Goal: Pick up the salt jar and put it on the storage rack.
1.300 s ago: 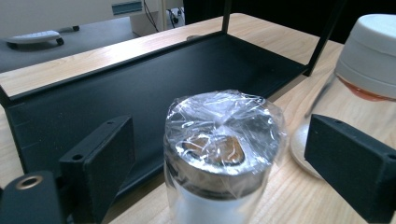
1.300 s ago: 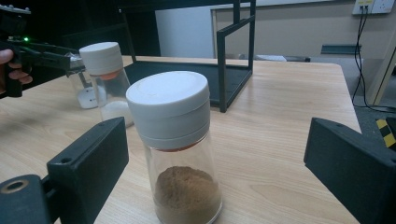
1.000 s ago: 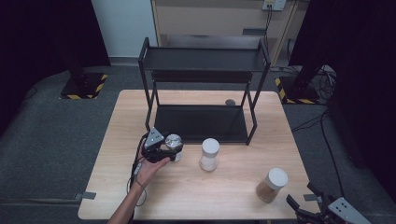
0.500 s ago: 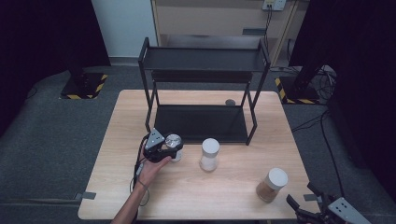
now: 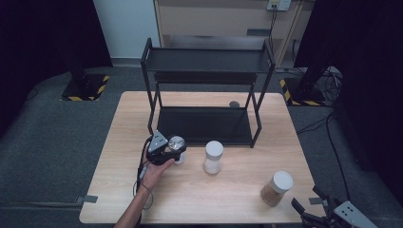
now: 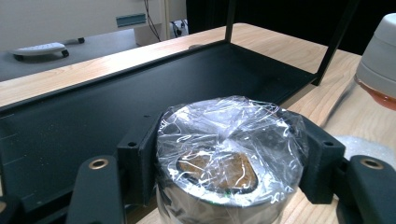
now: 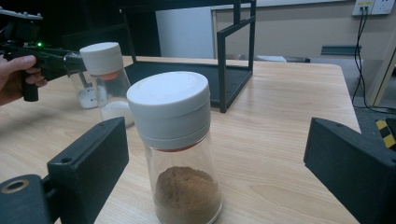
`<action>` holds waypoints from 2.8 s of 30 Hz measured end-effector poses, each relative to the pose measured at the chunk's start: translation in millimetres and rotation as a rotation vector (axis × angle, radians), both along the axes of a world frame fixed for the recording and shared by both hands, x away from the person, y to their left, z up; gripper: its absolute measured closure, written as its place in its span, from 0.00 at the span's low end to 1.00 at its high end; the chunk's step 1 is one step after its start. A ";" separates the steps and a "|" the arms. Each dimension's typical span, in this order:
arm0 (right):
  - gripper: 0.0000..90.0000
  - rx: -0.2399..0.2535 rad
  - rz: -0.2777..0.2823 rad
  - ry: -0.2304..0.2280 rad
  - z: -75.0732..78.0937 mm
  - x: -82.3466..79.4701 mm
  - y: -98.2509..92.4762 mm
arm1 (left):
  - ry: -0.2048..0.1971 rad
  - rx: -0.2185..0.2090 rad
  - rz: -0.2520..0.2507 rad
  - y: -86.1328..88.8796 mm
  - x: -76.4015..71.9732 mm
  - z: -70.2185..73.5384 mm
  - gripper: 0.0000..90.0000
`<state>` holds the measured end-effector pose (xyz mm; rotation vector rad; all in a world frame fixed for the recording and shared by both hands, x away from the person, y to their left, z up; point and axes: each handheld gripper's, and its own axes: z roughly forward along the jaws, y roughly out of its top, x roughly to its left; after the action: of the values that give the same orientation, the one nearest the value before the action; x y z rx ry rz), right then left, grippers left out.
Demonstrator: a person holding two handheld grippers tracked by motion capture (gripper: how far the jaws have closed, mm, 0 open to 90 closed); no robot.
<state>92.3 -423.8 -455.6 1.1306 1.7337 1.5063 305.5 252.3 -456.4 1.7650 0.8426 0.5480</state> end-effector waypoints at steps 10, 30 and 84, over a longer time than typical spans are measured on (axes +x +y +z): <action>0.08 0.001 0.003 0.000 -0.1 0.1 -0.3 | -0.018 0.006 0.024 -5.7 6.2 15.3 0.37; 0.08 0.007 0.004 0.000 -0.7 0.3 -0.9 | -0.046 0.035 0.126 -24.7 36.5 36.3 0.37; 0.08 0.019 0.010 0.002 -2.1 0.6 -2.9 | -0.019 0.014 0.266 -46.8 68.2 8.5 0.37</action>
<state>92.9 -426.8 -457.7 1.1351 1.7321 1.5309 373.7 205.5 -448.0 1.6681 1.0709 0.7447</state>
